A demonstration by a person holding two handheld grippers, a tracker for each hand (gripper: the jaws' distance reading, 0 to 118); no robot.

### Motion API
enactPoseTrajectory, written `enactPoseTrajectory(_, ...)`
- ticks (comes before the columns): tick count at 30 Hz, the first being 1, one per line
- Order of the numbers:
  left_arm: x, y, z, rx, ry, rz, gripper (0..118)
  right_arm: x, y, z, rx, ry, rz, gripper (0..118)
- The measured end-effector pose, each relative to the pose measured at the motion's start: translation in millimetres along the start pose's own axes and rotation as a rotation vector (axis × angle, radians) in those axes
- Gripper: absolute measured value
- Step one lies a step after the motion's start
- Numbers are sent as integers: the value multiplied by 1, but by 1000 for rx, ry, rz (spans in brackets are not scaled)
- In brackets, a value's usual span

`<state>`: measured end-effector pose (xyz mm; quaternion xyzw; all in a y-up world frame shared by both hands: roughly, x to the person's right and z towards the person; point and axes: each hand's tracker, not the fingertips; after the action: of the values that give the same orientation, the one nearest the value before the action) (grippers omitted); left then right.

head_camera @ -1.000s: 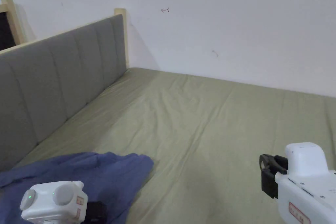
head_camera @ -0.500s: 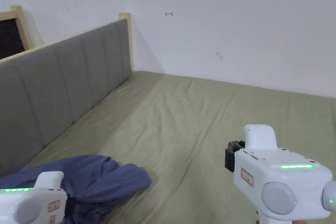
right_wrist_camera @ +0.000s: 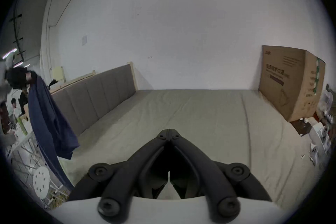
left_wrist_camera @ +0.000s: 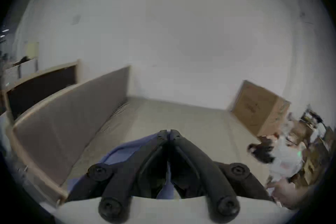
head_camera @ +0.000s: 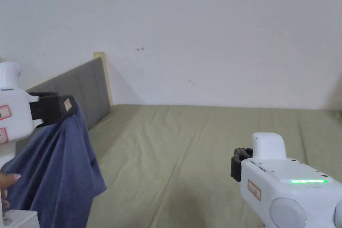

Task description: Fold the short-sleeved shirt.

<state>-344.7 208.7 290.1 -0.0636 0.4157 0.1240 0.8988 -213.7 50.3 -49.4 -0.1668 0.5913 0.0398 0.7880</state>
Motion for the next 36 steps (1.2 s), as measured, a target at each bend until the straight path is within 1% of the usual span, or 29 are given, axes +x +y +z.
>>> enactPoseTrajectory(1, 2, 10, -10, -1, -56, -23, 0, 10, 3, 9, 13, -15, -8, 0)
enactPoseTrajectory(2, 26, 14, -18, -7, -122, -37, 0, 20, 6, 19, 31, -31, -11, 0)
enactPoseTrajectory(4, 73, 15, -40, -40, -239, -40, 0, 40, 9, 39, 72, -96, -20, 0)
enactPoseTrajectory(5, 83, 13, -57, -58, -285, -39, 0, 50, 10, 48, 89, -126, -27, 0)
enactPoseTrajectory(8, 142, -9, -105, -146, -358, -37, 0, 82, 10, 70, 110, -166, -42, 0)
enactPoseTrajectory(11, 197, -46, -153, -281, -464, -2, 0, 113, 7, 91, 121, -259, -58, 0)
enactPoseTrajectory(14, 242, -93, -201, -482, -505, 3, 0, 142, -4, 101, 102, -325, -99, 0)
enactPoseTrajectory(17, 276, -153, -239, -654, -497, -24, 1, 164, -17, 106, 57, -373, -134, 0)
enactPoseTrajectory(19, 284, -190, -260, -764, -529, 32, 4, 175, -25, 105, 36, -381, -154, 0)
enactPoseTrajectory(20, 286, -207, -268, -807, -528, 65, 13, 178, -29, 106, 30, -385, -158, 0)
enactPoseTrajectory(21, 285, -222, -270, -837, -518, 94, 47, 180, -32, 106, 25, -392, -158, 0)
enactPoseTrajectory(22, 284, -235, -274, -867, -515, 113, 85, 181, -35, 107, 18, -399, -157, 0)
enactPoseTrajectory(23, 278, -243, -276, -849, -507, 127, 107, 182, -37, 106, 10, -403, -155, 0)
enactPoseTrajectory(26, 255, -250, -286, -865, -493, 154, 106, 185, -40, 104, -4, -400, -166, 0)
enactPoseTrajectory(28, 234, -241, -282, -824, -465, 165, 106, 186, -40, 102, -7, -401, -168, 0)
enactPoseTrajectory(29, 229, -227, -263, -760, -433, 152, 106, 185, -39, 101, -8, -403, -168, 0)
enactPoseTrajectory(32, 182, -203, -233, -580, -362, 154, 105, 184, -39, 99, 4, -402, -161, 0)
enactPoseTrajectory(33, 177, -195, -206, -537, -350, 157, 97, 182, -39, 99, 8, -404, -153, 0)
enactPoseTrajectory(34, 164, -191, -194, -505, -328, 140, 84, 179, -39, 101, 13, -407, -145, 0)
enactPoseTrajectory(35, 151, -190, -178, -463, -290, 107, 61, 177, -39, 101, 19, -409, -135, 0)
enactPoseTrajectory(36, 141, -190, -165, -439, -235, 59, 25, 175, -39, 102, 24, -410, -129, 0)
